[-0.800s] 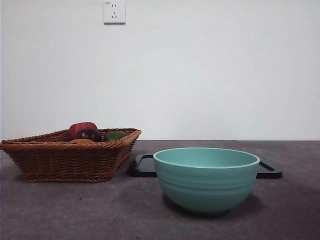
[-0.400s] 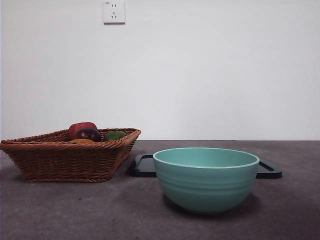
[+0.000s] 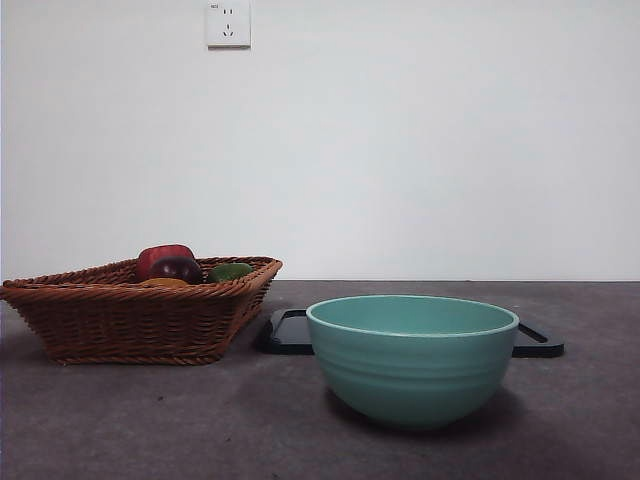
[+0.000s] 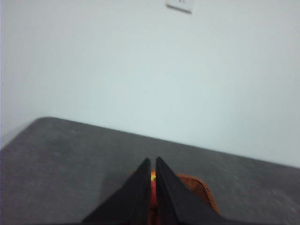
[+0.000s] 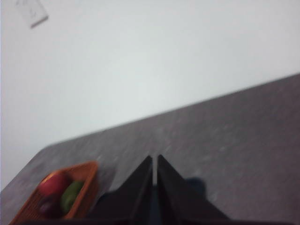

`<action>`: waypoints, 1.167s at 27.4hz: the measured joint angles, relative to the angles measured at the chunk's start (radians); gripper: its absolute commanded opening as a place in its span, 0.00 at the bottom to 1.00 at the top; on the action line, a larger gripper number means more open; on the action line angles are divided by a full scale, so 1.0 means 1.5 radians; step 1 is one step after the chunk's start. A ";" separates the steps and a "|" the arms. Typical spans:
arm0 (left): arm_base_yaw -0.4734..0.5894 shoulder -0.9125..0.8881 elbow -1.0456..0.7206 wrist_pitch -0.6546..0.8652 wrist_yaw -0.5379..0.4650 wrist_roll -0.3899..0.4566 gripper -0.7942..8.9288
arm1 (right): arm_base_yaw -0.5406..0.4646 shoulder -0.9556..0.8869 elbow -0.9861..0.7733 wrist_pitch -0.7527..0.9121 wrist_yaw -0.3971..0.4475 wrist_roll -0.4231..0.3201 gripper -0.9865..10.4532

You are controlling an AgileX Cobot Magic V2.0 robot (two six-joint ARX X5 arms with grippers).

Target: Pick up the wifruite, put it on the bowl, pick up the plate, put it on desk

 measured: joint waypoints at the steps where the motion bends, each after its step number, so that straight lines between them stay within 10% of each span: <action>1: -0.003 0.017 0.020 -0.013 0.006 0.000 0.10 | 0.000 0.017 0.019 -0.013 -0.011 0.000 0.09; 11: -0.023 0.176 0.226 -0.140 0.084 0.002 0.10 | 0.016 0.178 0.247 -0.175 -0.114 -0.054 0.09; 32: -0.140 0.323 0.376 -0.316 0.260 0.144 0.10 | 0.151 0.302 0.423 -0.449 -0.201 -0.340 0.09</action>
